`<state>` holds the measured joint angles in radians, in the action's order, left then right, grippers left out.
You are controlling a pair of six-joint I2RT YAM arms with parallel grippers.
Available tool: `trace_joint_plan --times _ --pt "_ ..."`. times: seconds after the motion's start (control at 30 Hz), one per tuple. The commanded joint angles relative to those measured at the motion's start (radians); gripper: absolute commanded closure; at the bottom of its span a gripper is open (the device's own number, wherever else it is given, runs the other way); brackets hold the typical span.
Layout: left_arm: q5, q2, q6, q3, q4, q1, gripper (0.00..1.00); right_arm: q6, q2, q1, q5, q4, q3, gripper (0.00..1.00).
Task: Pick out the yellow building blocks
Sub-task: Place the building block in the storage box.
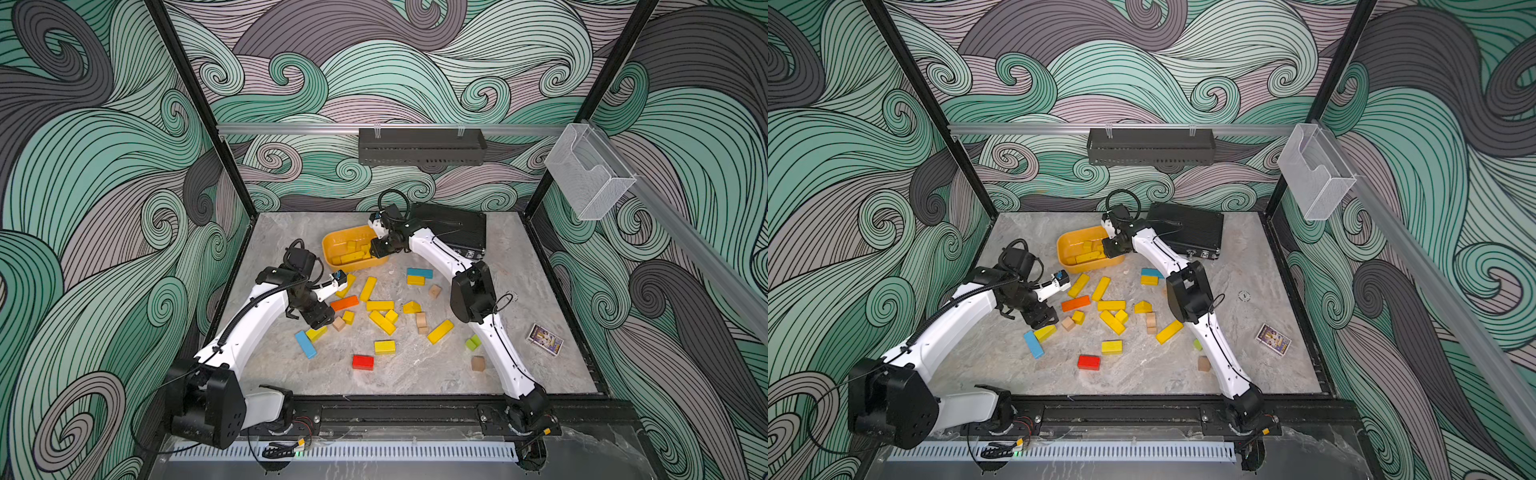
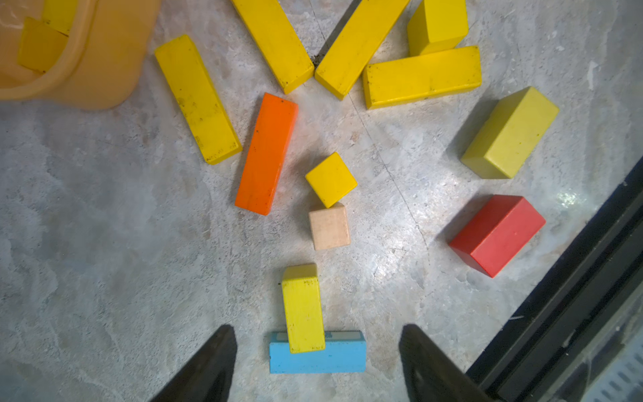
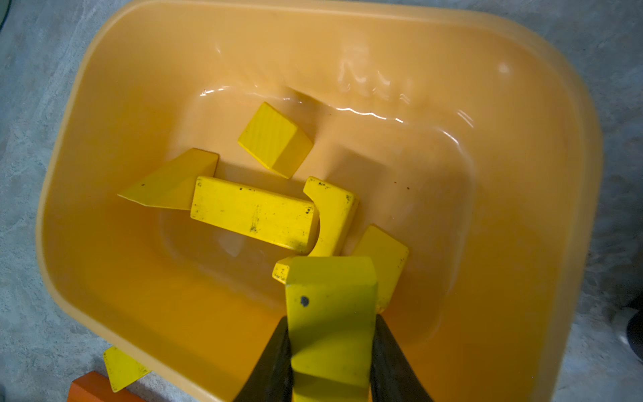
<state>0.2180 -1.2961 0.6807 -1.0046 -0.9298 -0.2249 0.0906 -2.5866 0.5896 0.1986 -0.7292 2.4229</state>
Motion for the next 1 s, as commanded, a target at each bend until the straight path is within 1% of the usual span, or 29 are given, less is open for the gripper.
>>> trace_joint_plan --times 0.0,0.27,0.47,0.5,0.57,0.67,0.8,0.97 --pt "0.001 -0.023 0.019 -0.029 0.019 -0.027 0.24 -0.014 0.022 0.0 -0.005 0.002 -0.001 0.64" --pt "-0.045 -0.085 0.017 -0.052 0.029 -0.106 0.25 -0.015 0.023 -0.001 -0.006 0.002 0.009 0.59" --pt "-0.085 -0.12 -0.005 -0.073 0.017 -0.158 0.26 -0.009 0.067 -0.014 -0.038 -0.002 -0.012 0.59" --pt "-0.095 -0.157 -0.006 -0.076 0.016 -0.168 0.26 -0.006 0.088 -0.024 -0.046 -0.002 -0.02 0.59" --pt "-0.103 -0.182 -0.007 -0.084 0.018 -0.186 0.27 0.009 0.139 -0.046 -0.058 -0.004 -0.036 0.59" --pt "-0.111 -0.222 -0.011 -0.093 0.032 -0.214 0.29 0.034 0.248 -0.086 -0.059 -0.003 -0.106 0.6" --pt "-0.116 -0.278 -0.018 -0.115 0.056 -0.244 0.31 0.024 0.413 -0.115 -0.069 -0.003 -0.269 0.62" --pt "-0.134 -0.339 0.026 -0.134 0.086 -0.258 0.32 0.014 0.613 -0.123 -0.104 0.011 -0.496 0.62"
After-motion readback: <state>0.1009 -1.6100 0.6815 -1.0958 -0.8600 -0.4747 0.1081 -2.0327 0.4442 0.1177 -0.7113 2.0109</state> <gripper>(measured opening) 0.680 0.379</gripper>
